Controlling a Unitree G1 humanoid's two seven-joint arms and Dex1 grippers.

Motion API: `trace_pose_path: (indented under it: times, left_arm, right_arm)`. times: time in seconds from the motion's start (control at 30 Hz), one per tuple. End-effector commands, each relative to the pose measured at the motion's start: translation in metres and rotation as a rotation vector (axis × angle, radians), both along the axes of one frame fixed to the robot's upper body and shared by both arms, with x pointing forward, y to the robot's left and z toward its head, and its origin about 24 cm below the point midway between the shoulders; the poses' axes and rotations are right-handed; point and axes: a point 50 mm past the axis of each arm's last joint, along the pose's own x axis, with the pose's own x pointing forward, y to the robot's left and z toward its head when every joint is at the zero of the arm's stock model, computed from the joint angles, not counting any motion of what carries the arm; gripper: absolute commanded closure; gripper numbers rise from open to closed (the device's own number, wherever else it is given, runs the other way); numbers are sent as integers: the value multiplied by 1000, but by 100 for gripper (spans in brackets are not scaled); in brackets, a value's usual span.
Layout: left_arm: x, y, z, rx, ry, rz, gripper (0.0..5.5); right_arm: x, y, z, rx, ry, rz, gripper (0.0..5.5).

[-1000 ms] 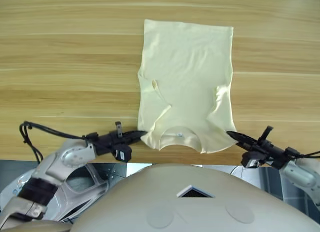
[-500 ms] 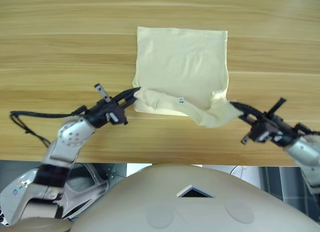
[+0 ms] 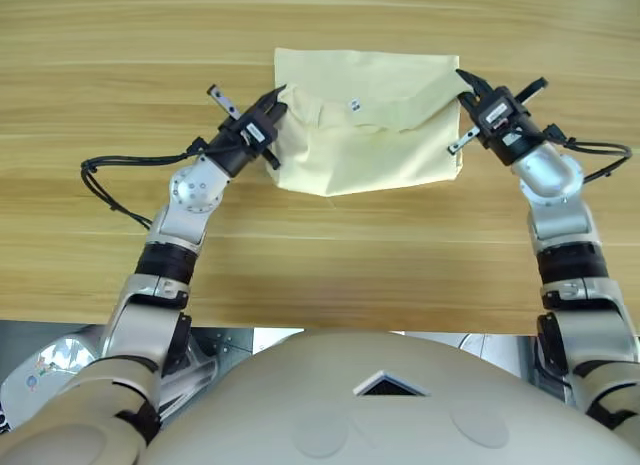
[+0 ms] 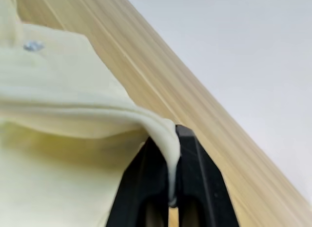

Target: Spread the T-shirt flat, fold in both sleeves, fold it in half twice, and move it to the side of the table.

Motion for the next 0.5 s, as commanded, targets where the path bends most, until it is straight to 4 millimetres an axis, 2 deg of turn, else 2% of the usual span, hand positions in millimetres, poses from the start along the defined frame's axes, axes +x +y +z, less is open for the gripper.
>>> trace_pose_path:
  times: [0.03, 0.23, 0.43, 0.5]
  left_arm:
    - [18, -1, 4, -27, -8, 54, 550]
    - [39, -10, -3, 3, 33, 93, 550]
    - [49, -7, -18, 39, 131, 168, 550]
    - [54, -7, -20, 31, 167, 190, 504]
  right_arm:
    - [22, 4, -3, -9, 10, -64, 547]
    - [38, 9, -16, -39, 41, -147, 547]
    - [51, 20, -21, -55, 71, -202, 547]
    - [54, 24, -23, -58, 88, -216, 499]
